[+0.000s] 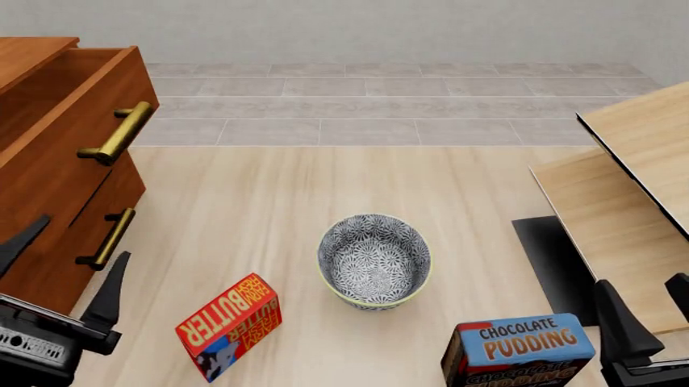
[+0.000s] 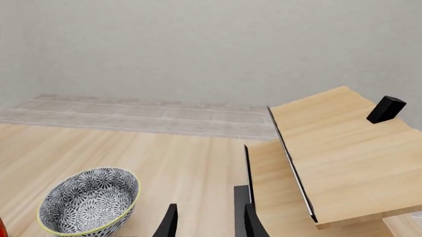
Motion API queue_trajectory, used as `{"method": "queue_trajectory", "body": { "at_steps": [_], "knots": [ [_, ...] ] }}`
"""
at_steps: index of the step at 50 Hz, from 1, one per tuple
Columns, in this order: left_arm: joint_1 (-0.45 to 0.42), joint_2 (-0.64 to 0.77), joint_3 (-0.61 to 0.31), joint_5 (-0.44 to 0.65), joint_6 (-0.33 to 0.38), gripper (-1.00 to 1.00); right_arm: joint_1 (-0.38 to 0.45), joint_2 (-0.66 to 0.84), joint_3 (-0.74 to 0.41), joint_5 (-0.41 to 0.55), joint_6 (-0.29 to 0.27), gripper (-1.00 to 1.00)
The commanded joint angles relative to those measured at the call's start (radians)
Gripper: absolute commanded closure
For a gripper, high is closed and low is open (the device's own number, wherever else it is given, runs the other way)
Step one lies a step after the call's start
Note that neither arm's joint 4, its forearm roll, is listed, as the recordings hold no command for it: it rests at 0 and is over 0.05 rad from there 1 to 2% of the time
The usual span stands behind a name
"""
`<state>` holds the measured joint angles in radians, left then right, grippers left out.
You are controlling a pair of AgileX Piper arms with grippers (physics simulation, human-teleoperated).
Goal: Close the top drawer of the cabinet.
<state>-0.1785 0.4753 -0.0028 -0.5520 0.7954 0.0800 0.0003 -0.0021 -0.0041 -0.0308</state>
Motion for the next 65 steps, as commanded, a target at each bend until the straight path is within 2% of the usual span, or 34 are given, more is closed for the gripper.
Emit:
{"method": "queue_trajectory", "body": {
  "at_steps": [1, 6, 12, 20, 27, 28, 36, 37, 40, 50, 55, 65],
  "knots": [
    [-0.011, 0.154, 0.002, -0.166, 0.094, -1.00, 0.003, 0.000, 0.001, 0.002, -0.002, -1.00],
    [-0.006, 0.272, 0.000, -0.286, 0.131, -1.00, 0.010, 0.000, 0.001, 0.002, -0.004, -1.00],
    [0.010, 0.370, -0.008, -0.378, 0.166, -1.00, 0.003, 0.000, 0.001, 0.004, -0.005, -1.00],
    [0.023, 0.474, -0.038, -0.462, 0.228, -1.00, 0.005, 0.000, 0.001, 0.004, -0.006, -1.00],
    [0.032, 0.495, -0.059, -0.471, 0.256, -1.00, 0.006, 0.000, 0.001, 0.001, -0.008, -1.00],
    [0.035, 0.526, -0.054, -0.511, 0.276, -1.00, 0.005, 0.000, 0.001, 0.003, -0.008, -1.00],
    [0.038, 0.587, -0.057, -0.578, 0.321, -1.00, 0.012, 0.000, 0.001, 0.007, -0.008, -1.00],
    [0.039, 0.619, -0.058, -0.615, 0.353, -1.00, 0.012, 0.000, 0.001, 0.007, -0.008, -1.00],
    [0.038, 0.660, -0.061, -0.659, 0.381, -1.00, 0.012, 0.000, 0.001, 0.007, -0.008, -1.00],
    [0.053, 0.709, -0.103, -0.666, 0.431, -1.00, 0.013, 0.000, 0.002, 0.008, -0.007, -1.00],
    [0.065, 0.716, -0.117, -0.668, 0.491, -1.00, 0.013, 0.000, 0.002, 0.010, -0.006, -1.00],
    [0.080, 0.743, -0.143, -0.668, 0.494, -1.00, 0.013, 0.000, 0.002, 0.011, -0.009, -1.00]
  ]
}}
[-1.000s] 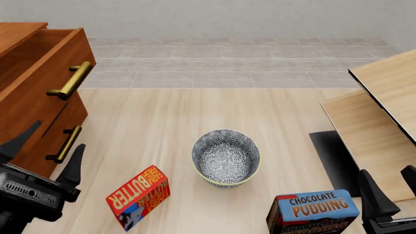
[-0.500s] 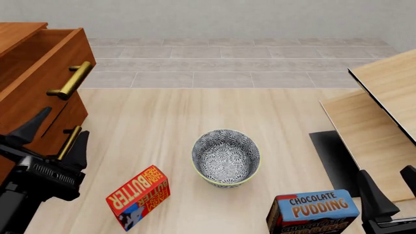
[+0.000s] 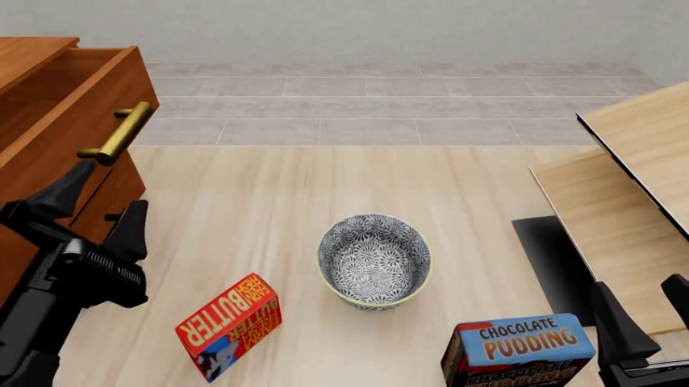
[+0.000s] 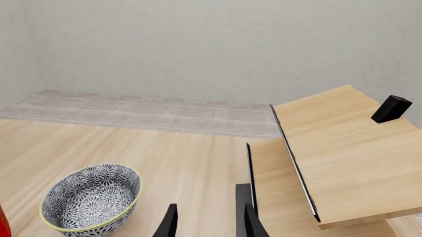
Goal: Close the top drawer of the cabinet.
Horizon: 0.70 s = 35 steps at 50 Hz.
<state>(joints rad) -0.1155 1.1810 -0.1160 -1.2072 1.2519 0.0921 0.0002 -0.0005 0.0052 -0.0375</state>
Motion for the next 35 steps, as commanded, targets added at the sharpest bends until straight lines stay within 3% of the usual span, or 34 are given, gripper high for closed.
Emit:
{"method": "queue_trajectory", "body": {
  "at_steps": [1, 35],
  "knots": [
    [0.020, 0.040, -0.035, -0.013, 0.041, -1.00, 0.001, 0.000, 0.000, 0.002, -0.003, -1.00],
    [0.077, 0.134, -0.121, -0.013, 0.090, -1.00, -0.002, 0.000, 0.000, -0.005, -0.007, -1.00]
  ]
}}
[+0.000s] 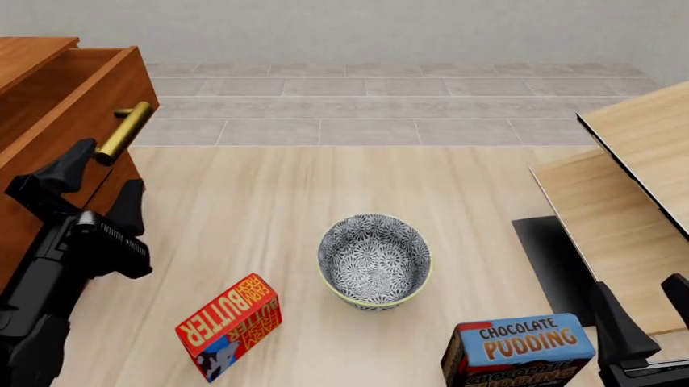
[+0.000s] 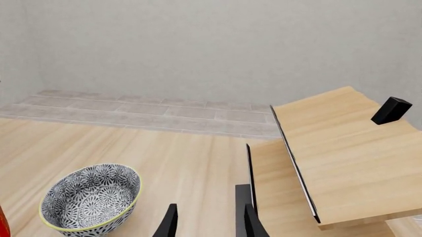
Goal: Close the top drawer of the cabinet.
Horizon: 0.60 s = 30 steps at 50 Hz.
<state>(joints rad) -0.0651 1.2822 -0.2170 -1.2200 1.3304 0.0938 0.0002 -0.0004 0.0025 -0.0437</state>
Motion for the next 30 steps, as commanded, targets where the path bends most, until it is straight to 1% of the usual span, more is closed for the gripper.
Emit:
{"method": "queue_trajectory", "body": {
  "at_steps": [1, 9, 11, 30],
  "knots": [
    [0.027, 0.035, -0.021, 0.000, 0.014, -1.00, -0.003, 0.000, 0.000, -0.001, 0.000, -1.00],
    [0.028, 0.065, -0.041, 0.000, 0.025, -1.00, 0.003, 0.000, 0.000, -0.001, -0.002, -1.00],
    [0.050, 0.083, -0.060, 0.000, 0.019, -1.00, 0.001, 0.000, 0.000, -0.002, -0.001, -1.00],
    [0.086, 0.129, -0.089, 0.000, 0.033, -1.00, 0.006, 0.000, 0.000, -0.002, -0.003, -1.00]
  ]
}}
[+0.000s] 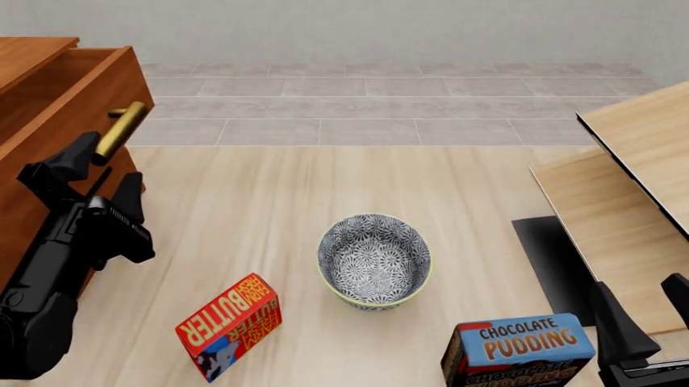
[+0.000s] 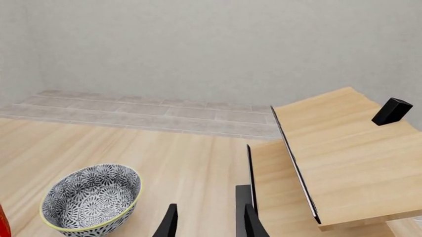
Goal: Close the top drawer of the cabinet.
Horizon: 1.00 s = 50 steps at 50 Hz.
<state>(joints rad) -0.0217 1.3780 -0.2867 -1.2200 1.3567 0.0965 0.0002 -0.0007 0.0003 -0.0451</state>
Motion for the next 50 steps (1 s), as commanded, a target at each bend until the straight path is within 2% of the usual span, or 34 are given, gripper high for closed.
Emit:
{"method": "queue_trajectory", "body": {
  "at_steps": [1, 50],
  "knots": [
    [0.043, 0.033, -0.019, 0.000, 0.009, -1.00, 0.003, 0.000, 0.000, 0.000, -0.001, -1.00],
    [0.116, 0.001, 0.000, 0.000, 0.010, -1.00, 0.012, 0.000, 0.000, 0.000, -0.007, -1.00]
  ]
}}
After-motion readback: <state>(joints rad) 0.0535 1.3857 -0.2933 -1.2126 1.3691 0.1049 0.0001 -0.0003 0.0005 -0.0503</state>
